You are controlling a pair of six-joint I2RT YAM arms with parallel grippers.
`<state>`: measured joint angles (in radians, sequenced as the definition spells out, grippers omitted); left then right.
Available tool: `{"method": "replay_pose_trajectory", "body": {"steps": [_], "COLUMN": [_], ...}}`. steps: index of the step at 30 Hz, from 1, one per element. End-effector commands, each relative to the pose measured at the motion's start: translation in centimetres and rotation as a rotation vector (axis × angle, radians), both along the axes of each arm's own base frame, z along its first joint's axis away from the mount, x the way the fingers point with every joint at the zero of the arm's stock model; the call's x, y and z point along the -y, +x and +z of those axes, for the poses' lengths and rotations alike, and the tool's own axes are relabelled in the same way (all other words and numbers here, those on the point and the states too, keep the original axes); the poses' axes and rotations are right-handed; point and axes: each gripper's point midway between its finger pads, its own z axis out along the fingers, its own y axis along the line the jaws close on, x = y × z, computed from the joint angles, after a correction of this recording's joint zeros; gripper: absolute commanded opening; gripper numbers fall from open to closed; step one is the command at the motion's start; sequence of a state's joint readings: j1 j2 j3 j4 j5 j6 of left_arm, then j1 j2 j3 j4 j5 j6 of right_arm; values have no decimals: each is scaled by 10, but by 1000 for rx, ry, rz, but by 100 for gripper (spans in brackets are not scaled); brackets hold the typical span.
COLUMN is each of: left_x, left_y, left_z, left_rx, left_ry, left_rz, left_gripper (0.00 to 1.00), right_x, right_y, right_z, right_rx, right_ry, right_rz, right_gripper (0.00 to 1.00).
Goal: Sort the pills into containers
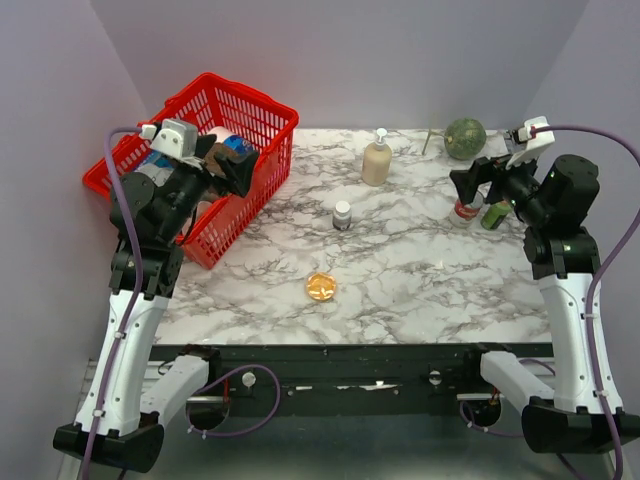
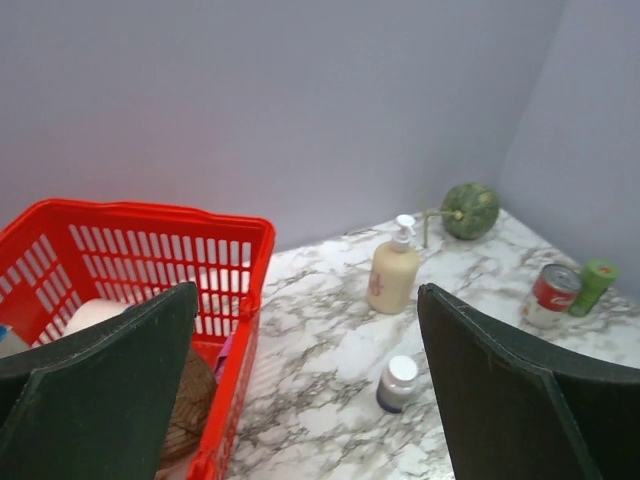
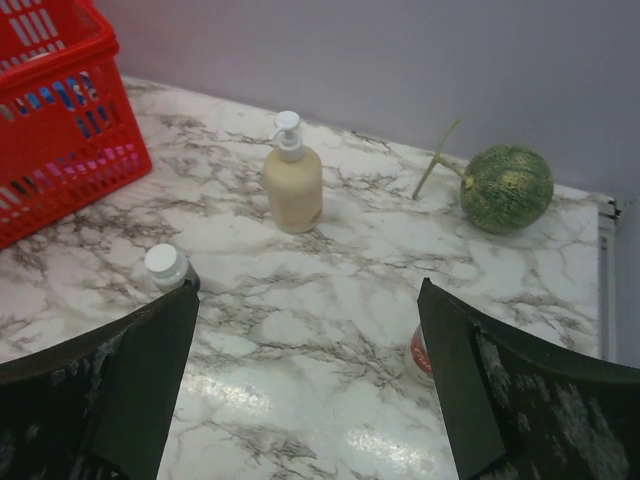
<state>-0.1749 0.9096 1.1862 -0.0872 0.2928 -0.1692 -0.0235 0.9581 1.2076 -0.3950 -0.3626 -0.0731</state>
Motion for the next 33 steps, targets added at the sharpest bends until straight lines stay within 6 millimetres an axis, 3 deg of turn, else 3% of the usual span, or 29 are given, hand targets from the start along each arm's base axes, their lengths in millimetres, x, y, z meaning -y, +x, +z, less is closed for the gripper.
{"method": "replay_pose_trajectory", "body": {"steps": [1,5,6,9,12,15,16,17,19,25,29,33], "left_x": [20,23,24,27,30,34,36,37,38,28,17,14], "left_y": [-14,-28,-30,-35,-38,-42,-43,-45,-49,-60,-62,-66], "left_z": [-20,-40,-45,-65,-85,-100,-108,-110,-118,-132,-154,-163], "left_rx": [-94,-126,-137,-175,-219,-255,-272,-277,-299,-289,-269,-233], "left_ry": [-29,-22,-25,-30,-43,-62,-72,-72,-71,-43,5,43], "left_rz": [-131,-168,-173,-195,-214,-243,-253,-258,-269,-225,-165,-153], "left_gripper": [99,99,99,99,99,99,99,99,99,99,99,99], "right_x": [-28,-61,-74,-91,-117,-149,-169,-176,-193,-226,-253,-268], "right_y": [-10,-27,-39,-52,-68,-83,-101,-108,-118,-116,-125,-132], "right_z": [4,-5,-6,-17,-36,-72,-82,-102,-122,-181,-202,-218], "right_rx": [-31,-38,-22,-8,2,-10,16,-30,-25,-45,-28,-30], "right_ry": [65,34,17,-20,-87,-202,-252,-284,-359,-567,-620,-665], "right_rz": [156,414,540,697,862,1010,1118,1174,1266,1379,1447,1485], "right_gripper": [100,100,100,100,100,100,100,100,100,100,100,100]}}
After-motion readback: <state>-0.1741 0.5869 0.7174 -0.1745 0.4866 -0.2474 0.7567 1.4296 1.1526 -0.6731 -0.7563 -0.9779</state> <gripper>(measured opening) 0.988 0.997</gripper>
